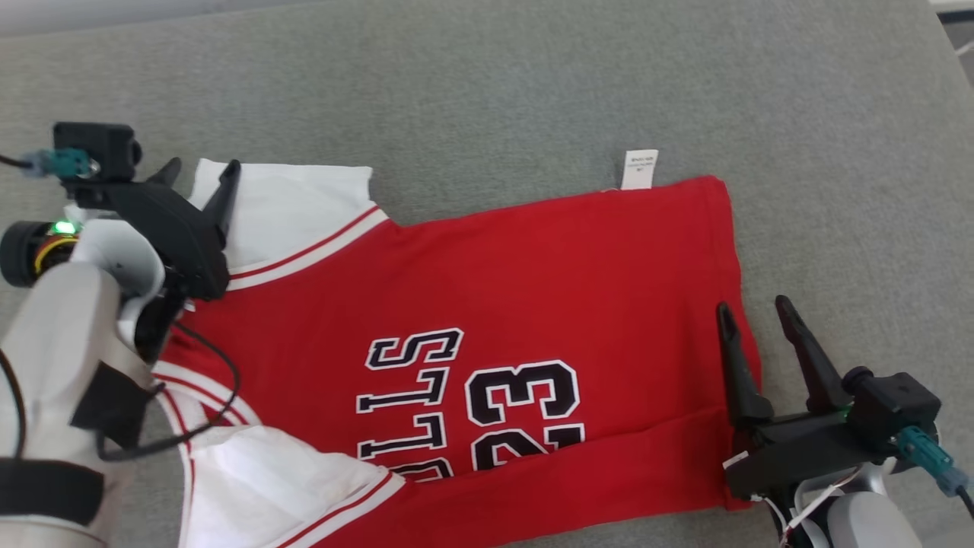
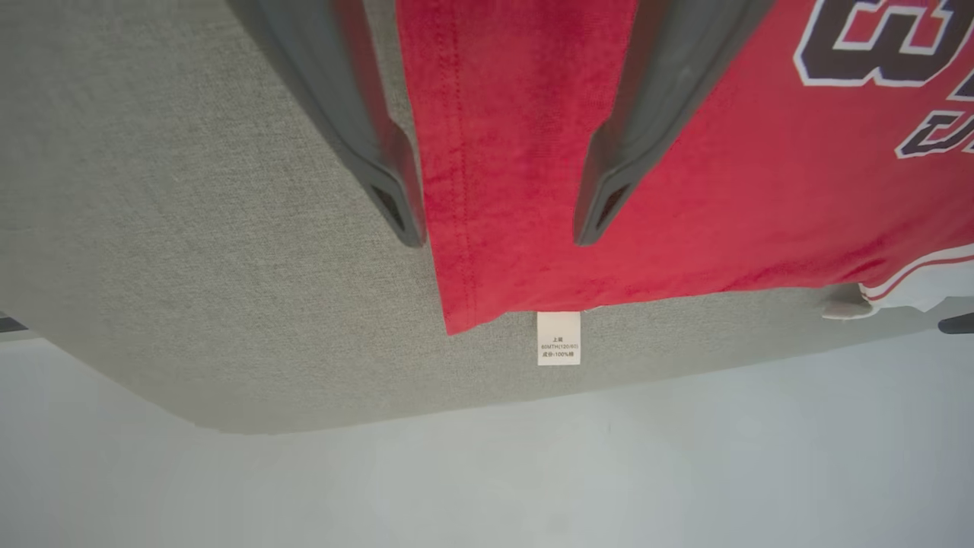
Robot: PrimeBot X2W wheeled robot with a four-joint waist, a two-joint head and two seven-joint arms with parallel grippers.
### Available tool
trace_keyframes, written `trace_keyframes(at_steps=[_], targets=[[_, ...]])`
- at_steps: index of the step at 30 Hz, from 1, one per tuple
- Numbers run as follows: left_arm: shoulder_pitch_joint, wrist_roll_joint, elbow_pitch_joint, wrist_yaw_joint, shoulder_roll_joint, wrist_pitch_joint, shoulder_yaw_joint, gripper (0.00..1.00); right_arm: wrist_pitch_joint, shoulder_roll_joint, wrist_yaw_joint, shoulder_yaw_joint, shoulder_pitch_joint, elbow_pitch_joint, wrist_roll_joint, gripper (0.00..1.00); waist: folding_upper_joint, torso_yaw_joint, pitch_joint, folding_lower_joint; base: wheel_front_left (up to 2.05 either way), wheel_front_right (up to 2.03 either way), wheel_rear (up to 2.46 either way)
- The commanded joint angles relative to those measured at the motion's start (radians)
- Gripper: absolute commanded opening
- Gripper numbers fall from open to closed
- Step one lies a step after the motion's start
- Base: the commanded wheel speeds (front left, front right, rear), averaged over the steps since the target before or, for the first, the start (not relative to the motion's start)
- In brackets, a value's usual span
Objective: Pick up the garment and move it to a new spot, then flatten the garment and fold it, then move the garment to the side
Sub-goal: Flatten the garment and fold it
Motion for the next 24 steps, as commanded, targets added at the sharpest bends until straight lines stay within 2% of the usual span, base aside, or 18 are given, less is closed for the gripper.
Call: trace_keyframes(at_steps=[1,4,9,10,11,12,13,14,20,24], targets=[[-0.029,-0.017,0.042,-0.019,0.017,0.029,0.000,1.00,-0.011,0.003,-0.001,0.014,-0.018,0.010,0.012,1.00,-0.0001,-0.031,0.025,-0.0002,0.00,0.00,0.00],[-0.063,-0.032,0.095,-0.038,0.031,0.064,-0.010,1.00,-0.022,0.005,-0.001,0.027,-0.029,0.027,0.016,1.00,-0.0001,-0.043,0.029,-0.0002,0.00,0.00,0.00],[-0.098,-0.056,0.161,-0.044,0.040,0.107,-0.015,1.00,-0.033,0.002,-0.001,0.034,-0.039,0.043,0.023,1.00,-0.0001,-0.050,0.032,-0.0002,0.00,0.00,0.00],[-0.104,-0.057,0.171,-0.046,0.040,0.114,-0.017,0.91,-0.033,-0.002,-0.001,0.032,-0.043,0.046,0.027,1.00,-0.0001,-0.050,0.033,-0.0002,0.00,0.00,0.00],[-0.107,-0.065,0.178,-0.048,0.039,0.120,-0.017,0.74,-0.033,-0.004,-0.001,0.030,-0.048,0.048,0.029,1.00,-0.0001,-0.049,0.033,-0.0002,0.00,0.00,0.00],[-0.110,-0.071,0.184,-0.050,0.035,0.128,-0.018,0.21,-0.030,-0.007,-0.001,0.029,-0.056,0.051,0.035,1.00,-0.0001,-0.048,0.034,-0.0002,0.00,0.00,0.00],[-0.110,-0.071,0.184,-0.050,0.035,0.128,-0.018,0.21,-0.030,-0.007,-0.001,0.029,-0.056,0.051,0.035,1.00,-0.0001,-0.048,0.034,-0.0002,0.00,0.00,0.00],[-0.114,-0.067,0.185,-0.052,0.036,0.127,-0.021,0.00,-0.025,-0.010,-0.001,0.029,-0.066,0.054,0.048,1.00,-0.0001,-0.048,0.034,-0.0002,0.00,0.00,0.00],[-0.144,-0.076,0.174,-0.053,0.023,0.114,-0.033,0.00,0.018,-0.087,0.000,0.022,-0.196,0.130,0.119,1.00,-0.0001,-0.026,0.047,-0.0002,0.00,0.00,0.00],[-0.167,-0.075,0.177,-0.053,-0.015,0.099,-0.050,0.00,0.034,-0.152,0.000,0.037,-0.297,0.224,0.166,1.00,-0.0001,0.019,0.061,-0.0002,0.00,0.00,0.00]])
